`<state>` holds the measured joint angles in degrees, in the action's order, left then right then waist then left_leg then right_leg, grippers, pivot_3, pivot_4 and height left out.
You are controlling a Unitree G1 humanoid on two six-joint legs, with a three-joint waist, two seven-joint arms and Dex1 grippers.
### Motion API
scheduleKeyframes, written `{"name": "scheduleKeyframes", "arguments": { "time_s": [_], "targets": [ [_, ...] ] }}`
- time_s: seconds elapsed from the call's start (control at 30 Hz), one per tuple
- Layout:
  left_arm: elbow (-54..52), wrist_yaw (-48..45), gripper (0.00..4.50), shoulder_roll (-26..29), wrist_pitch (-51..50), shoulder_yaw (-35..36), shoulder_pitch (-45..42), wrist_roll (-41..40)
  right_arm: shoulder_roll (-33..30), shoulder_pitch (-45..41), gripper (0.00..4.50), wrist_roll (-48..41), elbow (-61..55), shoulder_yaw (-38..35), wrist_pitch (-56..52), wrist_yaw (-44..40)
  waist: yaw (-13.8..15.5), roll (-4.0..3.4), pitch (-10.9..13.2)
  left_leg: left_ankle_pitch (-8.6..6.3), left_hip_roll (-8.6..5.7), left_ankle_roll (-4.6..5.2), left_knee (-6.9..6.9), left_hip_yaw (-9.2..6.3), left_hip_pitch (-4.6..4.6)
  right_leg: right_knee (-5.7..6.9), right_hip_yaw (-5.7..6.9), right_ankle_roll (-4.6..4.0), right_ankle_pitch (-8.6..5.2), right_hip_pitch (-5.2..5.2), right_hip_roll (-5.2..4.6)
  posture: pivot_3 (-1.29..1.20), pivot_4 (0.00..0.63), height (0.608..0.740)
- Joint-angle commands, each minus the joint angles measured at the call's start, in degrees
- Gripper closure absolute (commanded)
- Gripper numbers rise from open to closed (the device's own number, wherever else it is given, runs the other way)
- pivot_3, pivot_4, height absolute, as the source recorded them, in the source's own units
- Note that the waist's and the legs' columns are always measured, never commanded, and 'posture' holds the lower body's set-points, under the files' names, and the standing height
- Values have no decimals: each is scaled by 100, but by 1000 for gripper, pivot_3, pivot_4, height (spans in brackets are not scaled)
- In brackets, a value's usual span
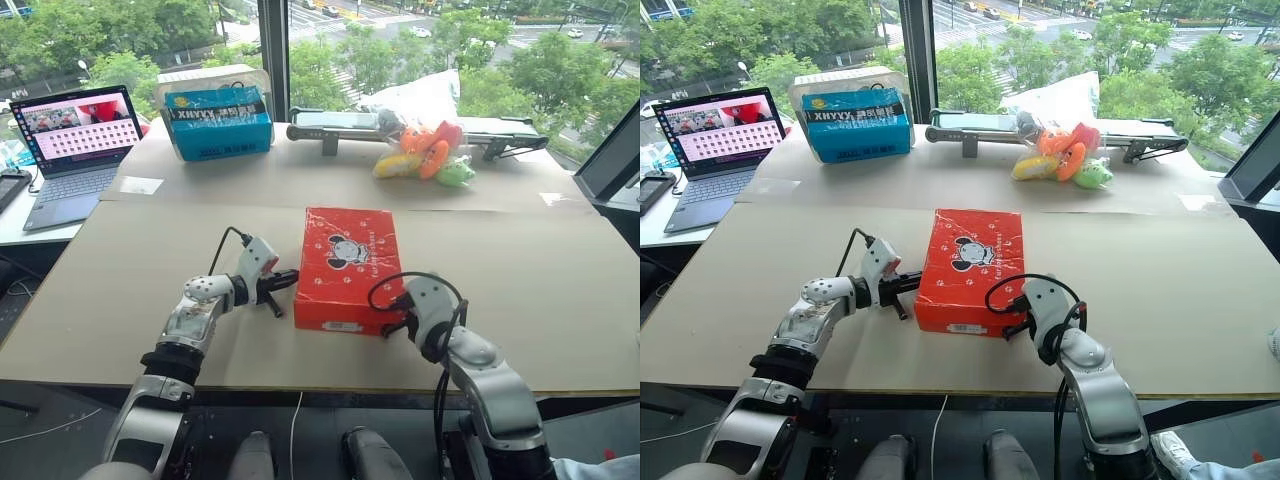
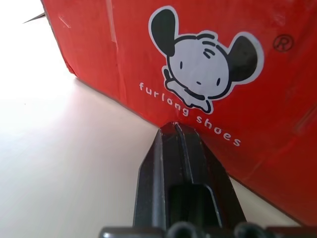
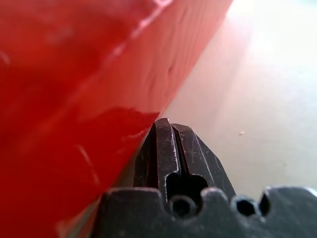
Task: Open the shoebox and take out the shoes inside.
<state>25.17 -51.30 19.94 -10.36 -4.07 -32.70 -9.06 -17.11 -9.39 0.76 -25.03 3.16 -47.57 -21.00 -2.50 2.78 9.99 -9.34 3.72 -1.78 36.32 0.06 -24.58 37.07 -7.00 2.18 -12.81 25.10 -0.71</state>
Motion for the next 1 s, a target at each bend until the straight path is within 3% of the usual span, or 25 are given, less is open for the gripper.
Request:
{"name": "scheduleKeyframes", "arguments": {
  "time_s": [0.03, 0.4, 0.63, 1.0],
  "targets": [
    [-318, 100, 4500, -12, -54, 101, 81, -116, -154, -26, 4460, -199, -79, -204, 208, -127, -5, 0, 0, 0, 0, 0, -3, 0, 0, 0, 0, -1, -1, 2, 0, 0, 150, 736],
    [-585, 427, 4500, 315, -265, 667, 445, -366, -537, 198, 4460, -614, -205, -600, 68, -321, -29, 0, 0, 0, 0, 0, -2, 1, 8, 2, -4, 0, 1, -1, 1, 0, 150, 736],
    [-1044, 661, 4500, 760, -655, 1557, 727, -958, -1142, -21, 4460, -922, -41, -1658, -57, -364, -27, 0, 0, 0, 0, 0, -2, 3, 6, 1, -5, 0, 0, -1, 0, 0, 150, 736],
    [-2400, 157, 4500, 1300, -1309, 1663, 1616, -1458, -1393, -333, 4460, -1269, 727, -1892, 294, -593, -46, 0, 1, 0, 1, 0, -9, 7, 18, -1, -8, -4, -2, -6, 0, 0, 150, 736]
  ]
}}
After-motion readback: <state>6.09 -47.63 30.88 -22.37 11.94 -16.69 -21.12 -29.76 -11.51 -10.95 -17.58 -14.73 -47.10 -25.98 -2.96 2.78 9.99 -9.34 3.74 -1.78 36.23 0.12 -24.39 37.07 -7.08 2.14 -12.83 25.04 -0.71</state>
